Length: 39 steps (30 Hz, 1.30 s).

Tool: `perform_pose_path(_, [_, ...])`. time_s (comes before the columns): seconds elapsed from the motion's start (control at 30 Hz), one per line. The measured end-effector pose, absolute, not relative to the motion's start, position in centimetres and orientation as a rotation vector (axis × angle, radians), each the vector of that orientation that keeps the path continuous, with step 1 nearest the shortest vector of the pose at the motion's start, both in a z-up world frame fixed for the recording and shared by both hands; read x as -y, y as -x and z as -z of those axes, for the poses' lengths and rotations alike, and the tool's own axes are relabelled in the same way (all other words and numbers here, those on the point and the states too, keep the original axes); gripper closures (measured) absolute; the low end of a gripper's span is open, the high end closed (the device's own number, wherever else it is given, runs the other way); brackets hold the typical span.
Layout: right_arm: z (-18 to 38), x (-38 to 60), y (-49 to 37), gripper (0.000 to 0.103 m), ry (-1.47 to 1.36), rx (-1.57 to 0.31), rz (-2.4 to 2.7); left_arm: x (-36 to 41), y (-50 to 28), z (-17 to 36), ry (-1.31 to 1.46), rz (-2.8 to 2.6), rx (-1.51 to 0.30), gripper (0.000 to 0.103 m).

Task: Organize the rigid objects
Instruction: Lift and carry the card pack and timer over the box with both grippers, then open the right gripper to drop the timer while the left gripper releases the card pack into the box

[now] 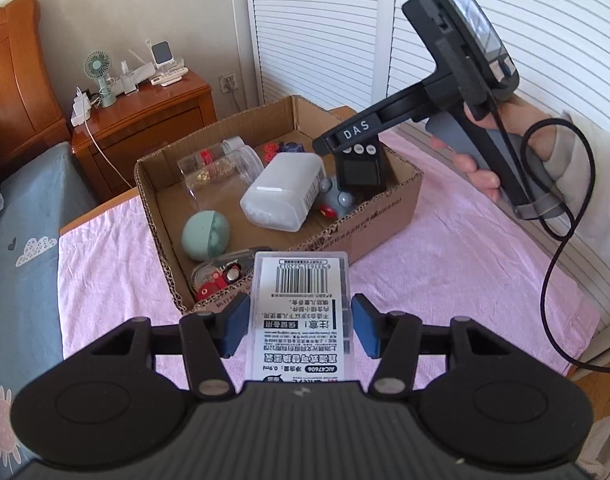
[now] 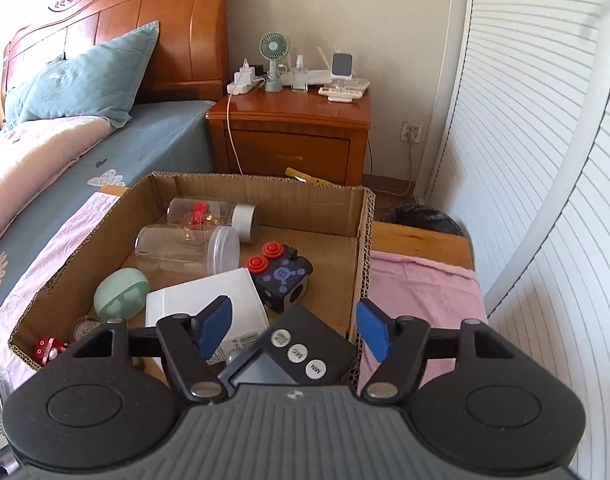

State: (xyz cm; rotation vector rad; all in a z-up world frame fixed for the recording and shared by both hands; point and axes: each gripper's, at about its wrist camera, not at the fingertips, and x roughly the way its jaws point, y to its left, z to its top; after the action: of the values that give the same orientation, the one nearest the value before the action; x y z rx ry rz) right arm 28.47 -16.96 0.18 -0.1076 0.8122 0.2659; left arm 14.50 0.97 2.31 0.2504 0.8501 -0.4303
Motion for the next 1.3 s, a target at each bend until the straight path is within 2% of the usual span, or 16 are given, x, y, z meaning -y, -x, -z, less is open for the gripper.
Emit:
perform_pose_path(0.03, [-0.2,17.3,-28.3,0.011,0.085,-0.809,-0.266,-0.9,-14.7,-2.4,-0.252,0.43,-0.848,0.049])
perform_pose_path(0.1, [-0.7,18.3,-27.6,0.001,0.029,-0.78,-0.273,-0.7,-15.2,-2.8,-0.258,0.431,-0.843,0.049])
perform_pose_path(0.13, [-0.9,18.8,-27.1,0.0,0.002,-0.774,-0.273,-0.6,-15.4,-2.9,-0.261,0.431,-0.841,0.049])
perform_pose_path(0.5, [-2.9,19.6,-21.7,0.0,0.018,-0.796,-0.25,0.5,-21.0,-3.9,-0.233,0.396,-0.855,0.049])
perform_pose_path(1.0, [-2.6,19.5,-16.7,0.0,0.067,-0.768,-0.226,6.0,-32.9,-1.6,-0.217,0.324,-0.901,0.048])
perform_pose_path(1.07, [-2.6,19.8,-16.8,0.0,0.054,-0.769,-0.226,6.3,-34.0,-1.2,-0.198,0.316,-0.889,0.043])
perform_pose_path(1.13, [-2.6,19.9,-16.7,0.0,0.044,-0.771,-0.221,6.3,-34.4,-1.2,-0.177,0.29,-0.861,0.016])
perform_pose_path(1.17, [-2.6,19.9,-16.7,0.0,0.042,-0.771,-0.217,6.1,-34.2,-1.3,-0.169,0.275,-0.841,0.013])
perform_pose_path(1.3, [-2.8,19.9,-16.6,0.0,0.033,-0.77,-0.214,4.8,-33.1,-2.4,-0.13,0.274,-0.813,0.008])
